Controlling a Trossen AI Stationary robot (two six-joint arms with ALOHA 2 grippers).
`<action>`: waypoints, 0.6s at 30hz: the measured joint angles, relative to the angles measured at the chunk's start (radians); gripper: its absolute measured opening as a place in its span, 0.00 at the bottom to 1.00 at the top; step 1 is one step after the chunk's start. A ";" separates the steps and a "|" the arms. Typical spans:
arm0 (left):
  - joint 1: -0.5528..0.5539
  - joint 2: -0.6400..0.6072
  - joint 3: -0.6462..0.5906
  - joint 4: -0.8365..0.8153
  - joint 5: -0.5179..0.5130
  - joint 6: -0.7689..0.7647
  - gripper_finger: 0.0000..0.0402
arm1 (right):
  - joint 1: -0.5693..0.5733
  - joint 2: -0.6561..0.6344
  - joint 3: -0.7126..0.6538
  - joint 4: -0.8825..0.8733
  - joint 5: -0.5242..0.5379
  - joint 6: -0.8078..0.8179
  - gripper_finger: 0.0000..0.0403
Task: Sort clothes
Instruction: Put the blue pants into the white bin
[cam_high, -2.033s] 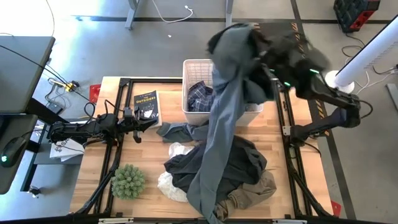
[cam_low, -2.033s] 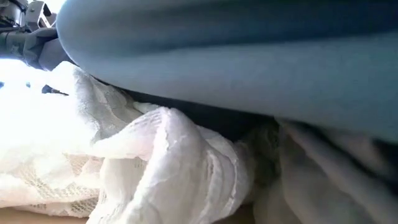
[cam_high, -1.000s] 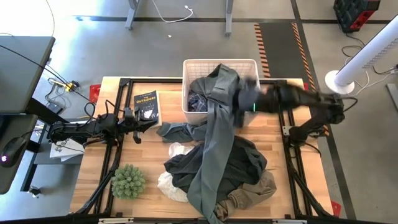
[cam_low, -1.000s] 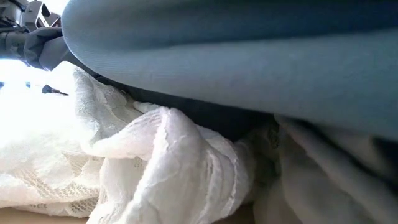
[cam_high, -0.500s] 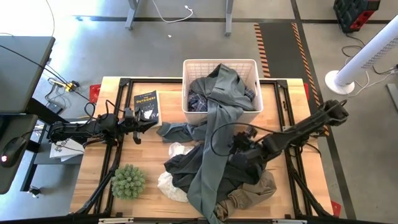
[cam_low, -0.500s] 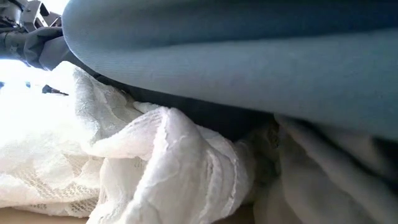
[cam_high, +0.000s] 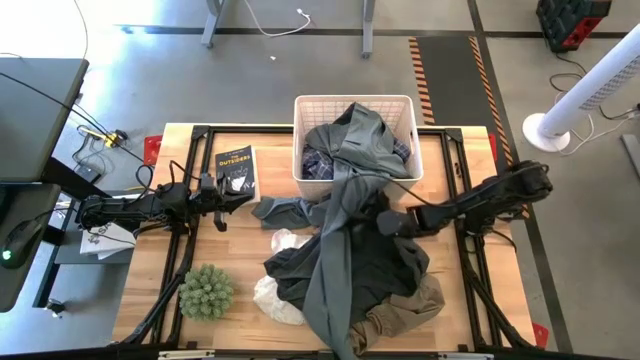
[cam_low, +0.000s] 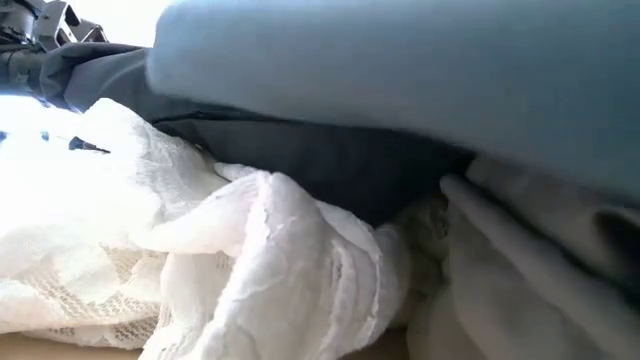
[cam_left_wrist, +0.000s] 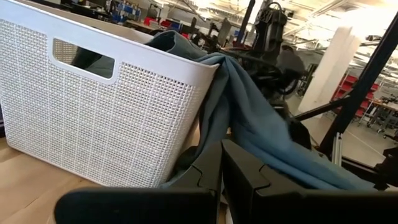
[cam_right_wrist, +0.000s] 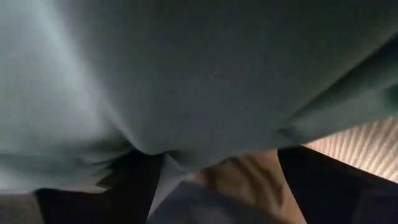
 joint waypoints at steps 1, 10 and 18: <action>0.000 0.000 0.000 0.000 -0.004 0.000 0.02 | -0.015 0.019 0.001 0.023 -0.010 -0.014 0.77; 0.000 0.000 0.000 0.001 -0.005 0.000 0.02 | -0.110 0.232 0.069 0.305 -0.165 -0.097 0.68; 0.000 0.000 0.000 0.001 -0.003 0.005 0.02 | -0.133 0.290 0.107 0.494 -0.250 -0.120 0.37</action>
